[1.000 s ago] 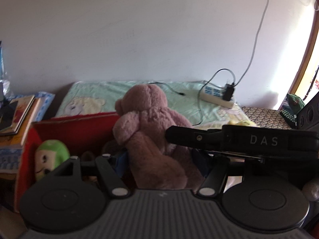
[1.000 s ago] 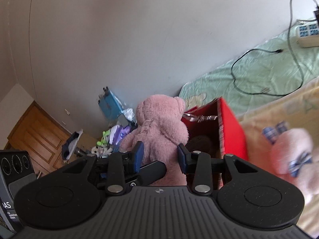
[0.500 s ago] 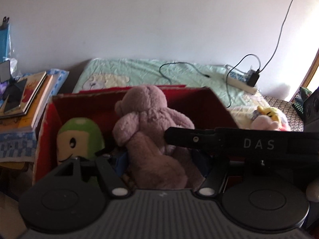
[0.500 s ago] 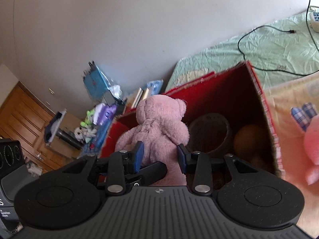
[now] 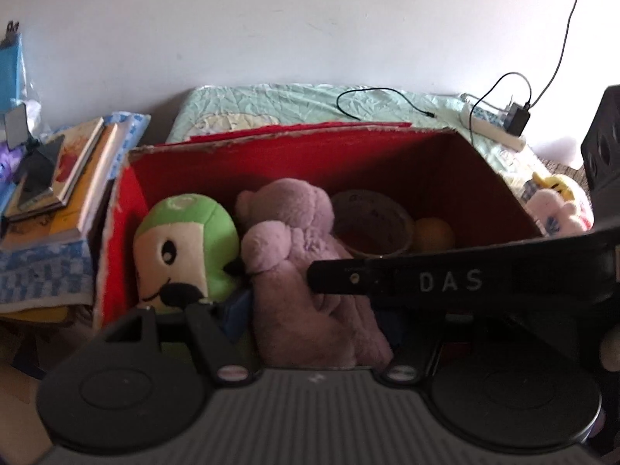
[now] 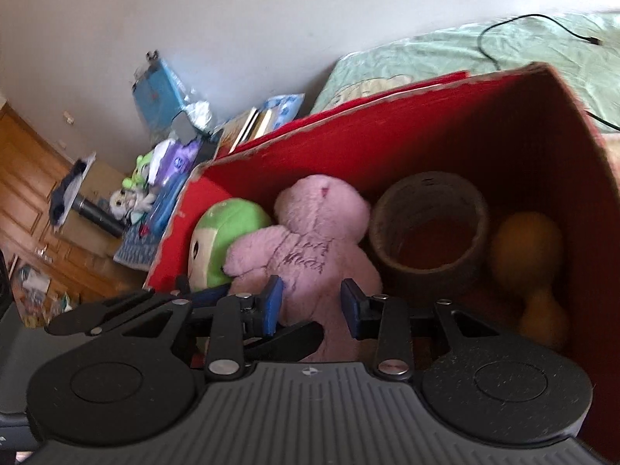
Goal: Organize objects
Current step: 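Lower the teddy bear into the box beside the green plush, open right tool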
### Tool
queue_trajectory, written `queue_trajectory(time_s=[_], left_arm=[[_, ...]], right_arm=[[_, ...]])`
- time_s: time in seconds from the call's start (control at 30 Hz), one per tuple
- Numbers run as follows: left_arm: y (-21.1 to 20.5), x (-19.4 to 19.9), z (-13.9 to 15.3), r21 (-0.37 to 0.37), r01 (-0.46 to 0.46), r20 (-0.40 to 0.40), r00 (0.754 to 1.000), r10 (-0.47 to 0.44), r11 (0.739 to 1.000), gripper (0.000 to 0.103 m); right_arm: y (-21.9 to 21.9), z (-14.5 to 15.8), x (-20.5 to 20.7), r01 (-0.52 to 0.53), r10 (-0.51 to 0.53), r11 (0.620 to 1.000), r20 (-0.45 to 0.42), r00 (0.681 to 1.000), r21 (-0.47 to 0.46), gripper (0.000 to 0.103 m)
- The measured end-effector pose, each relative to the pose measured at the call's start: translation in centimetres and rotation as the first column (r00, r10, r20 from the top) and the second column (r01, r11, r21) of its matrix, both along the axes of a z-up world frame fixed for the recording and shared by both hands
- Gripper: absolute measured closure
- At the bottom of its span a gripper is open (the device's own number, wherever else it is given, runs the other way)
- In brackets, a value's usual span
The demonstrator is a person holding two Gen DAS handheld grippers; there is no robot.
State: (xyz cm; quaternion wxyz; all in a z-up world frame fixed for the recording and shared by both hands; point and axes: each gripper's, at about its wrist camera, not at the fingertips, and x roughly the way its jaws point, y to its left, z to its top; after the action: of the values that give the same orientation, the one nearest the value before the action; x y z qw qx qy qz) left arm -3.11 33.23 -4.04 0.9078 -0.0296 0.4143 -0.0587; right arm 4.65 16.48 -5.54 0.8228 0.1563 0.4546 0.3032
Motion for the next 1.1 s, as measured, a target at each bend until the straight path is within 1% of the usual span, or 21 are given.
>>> queue_trajectory(time_s=[0.07,0.13,0.17,0.27,0.4,0.57,0.67,0.87,1.0,1.1], left_arm=[[0.3,-0.2,0.0,-0.003,0.003,-0.001,1.0,-0.003,1.0,0.034],[0.5,-0.4,0.0,-0.002,0.005,0.001,1.0,-0.005,1.0,0.034],[0.5,-0.4,0.0,-0.005,0.007,0.0,1.0,-0.007,1.0,0.032],[0.6,-0.2,0.1,-0.019,0.002,-0.005,1.0,-0.002,1.0,0.03],[0.2,-0.1,0.4,-0.02,-0.009,-0.009,1.0,0.008,1.0,0.029],[0.0,-0.3,0.9,0.002,-0.03,0.007,1.0,0.03,1.0,0.02],[-0.3,-0.2,1.1,0.014,-0.041,0.001,0.999,0.041,0.999,0.019],[-1.2,-0.8,1.9,0.063,-0.058,0.023,0.998,0.057,0.996,0.017],[-1.0,-1.2,2.2,0.067,-0.079,0.023,0.997,0.078,0.995,0.017],[-1.1,-1.5,2.5,0.084,-0.096,0.023,0.995,0.095,0.992,0.017]], right_arm=[[0.5,0.0,-0.1,-0.021,0.022,1.0,0.006,1.0,-0.017,0.064],[0.6,-0.1,0.0,-0.031,0.031,0.999,0.0,1.0,-0.012,0.064],[0.5,-0.2,0.1,-0.034,0.034,0.999,-0.007,0.999,-0.009,0.063],[0.3,-0.2,0.2,-0.025,0.025,1.0,-0.013,1.0,-0.002,0.063],[-0.3,0.1,0.0,-0.006,0.006,1.0,-0.012,1.0,0.013,0.062],[-0.5,0.6,-0.4,0.013,-0.013,0.999,0.002,1.0,0.04,0.062],[-0.6,0.7,-0.6,0.028,-0.028,0.999,0.01,1.0,0.037,0.062],[-1.1,1.1,-1.0,0.057,-0.058,0.997,0.021,0.998,0.057,0.062],[-1.9,1.3,-1.3,0.103,-0.105,0.992,0.021,0.994,0.07,0.062],[-2.5,1.4,-1.6,0.127,-0.129,0.989,0.023,0.991,0.077,0.062]])
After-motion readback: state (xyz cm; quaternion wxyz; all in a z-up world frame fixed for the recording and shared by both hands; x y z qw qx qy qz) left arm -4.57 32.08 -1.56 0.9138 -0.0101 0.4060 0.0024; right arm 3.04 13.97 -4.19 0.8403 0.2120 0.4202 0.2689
